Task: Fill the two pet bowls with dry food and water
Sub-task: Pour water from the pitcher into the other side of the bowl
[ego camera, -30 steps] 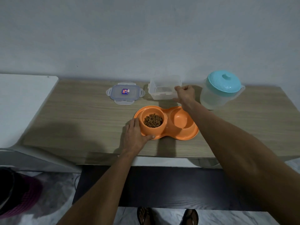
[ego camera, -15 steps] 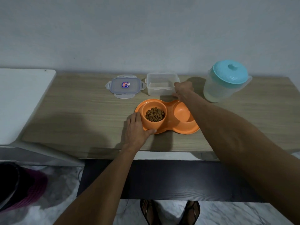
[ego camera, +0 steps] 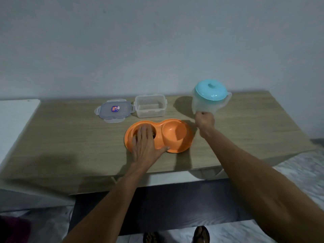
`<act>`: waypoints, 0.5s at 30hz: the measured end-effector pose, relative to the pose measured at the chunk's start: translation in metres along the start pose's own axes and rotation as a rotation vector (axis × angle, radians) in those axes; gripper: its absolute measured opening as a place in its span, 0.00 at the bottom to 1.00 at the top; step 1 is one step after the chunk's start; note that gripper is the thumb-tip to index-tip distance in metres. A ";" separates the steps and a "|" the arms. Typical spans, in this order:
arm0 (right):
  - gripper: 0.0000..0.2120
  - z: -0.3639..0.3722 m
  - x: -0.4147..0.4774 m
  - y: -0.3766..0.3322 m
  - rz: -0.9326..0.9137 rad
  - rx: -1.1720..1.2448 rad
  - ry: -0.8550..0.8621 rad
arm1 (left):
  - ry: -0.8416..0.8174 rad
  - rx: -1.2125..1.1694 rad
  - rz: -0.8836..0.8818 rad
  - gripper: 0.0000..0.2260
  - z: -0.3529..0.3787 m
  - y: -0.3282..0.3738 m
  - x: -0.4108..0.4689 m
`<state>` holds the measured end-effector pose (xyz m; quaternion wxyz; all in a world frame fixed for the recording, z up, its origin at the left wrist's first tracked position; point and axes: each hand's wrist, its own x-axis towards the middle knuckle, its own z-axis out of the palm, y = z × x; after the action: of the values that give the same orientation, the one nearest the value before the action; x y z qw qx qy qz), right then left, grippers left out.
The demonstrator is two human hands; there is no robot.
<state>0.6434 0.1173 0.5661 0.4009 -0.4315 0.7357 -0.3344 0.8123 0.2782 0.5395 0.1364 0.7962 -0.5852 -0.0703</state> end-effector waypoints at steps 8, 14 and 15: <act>0.20 -0.072 0.057 0.002 0.175 0.297 0.232 | -0.149 0.070 0.058 0.54 0.022 0.032 0.028; 0.20 -0.073 0.105 -0.024 0.067 0.428 0.198 | -0.130 0.096 0.043 0.52 0.030 0.033 0.029; 0.20 -0.070 0.110 -0.026 0.059 0.433 0.177 | -0.131 0.093 0.036 0.52 0.029 0.035 0.030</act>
<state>0.5577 0.0180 0.5865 0.4277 -0.2828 0.6912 -0.5093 0.7818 0.2364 0.5234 0.0620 0.7846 -0.6099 -0.0926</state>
